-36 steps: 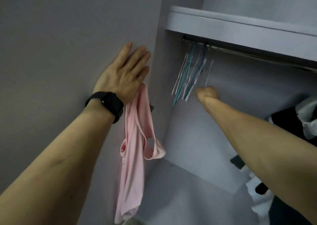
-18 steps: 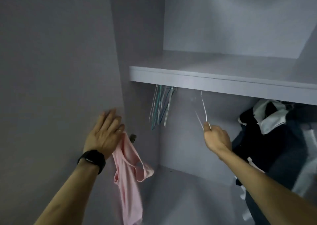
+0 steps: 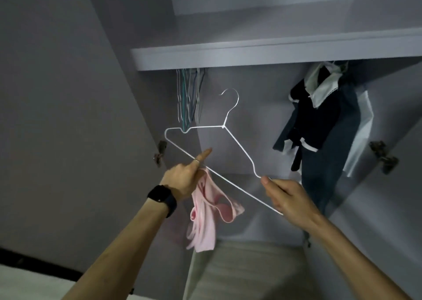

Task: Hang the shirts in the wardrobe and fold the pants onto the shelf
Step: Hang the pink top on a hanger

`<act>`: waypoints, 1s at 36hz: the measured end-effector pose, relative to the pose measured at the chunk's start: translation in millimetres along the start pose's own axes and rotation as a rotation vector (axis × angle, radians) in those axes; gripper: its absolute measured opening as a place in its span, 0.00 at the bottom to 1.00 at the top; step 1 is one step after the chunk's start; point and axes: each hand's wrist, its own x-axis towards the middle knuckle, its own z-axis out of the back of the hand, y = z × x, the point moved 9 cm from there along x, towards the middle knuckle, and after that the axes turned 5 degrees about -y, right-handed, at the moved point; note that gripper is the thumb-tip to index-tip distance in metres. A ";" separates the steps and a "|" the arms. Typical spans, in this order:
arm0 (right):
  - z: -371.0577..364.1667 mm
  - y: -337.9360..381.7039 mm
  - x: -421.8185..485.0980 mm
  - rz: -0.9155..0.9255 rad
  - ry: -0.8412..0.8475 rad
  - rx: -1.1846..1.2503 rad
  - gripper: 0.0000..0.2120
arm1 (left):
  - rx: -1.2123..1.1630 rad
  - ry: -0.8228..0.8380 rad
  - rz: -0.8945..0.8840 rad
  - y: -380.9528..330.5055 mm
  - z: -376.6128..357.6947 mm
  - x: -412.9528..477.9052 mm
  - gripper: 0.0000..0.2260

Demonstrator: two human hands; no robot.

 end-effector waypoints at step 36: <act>56.4 -55.0 41.5 -0.719 -0.131 0.655 0.25 | 0.350 -0.004 -0.655 -139.2 -50.8 12.5 0.22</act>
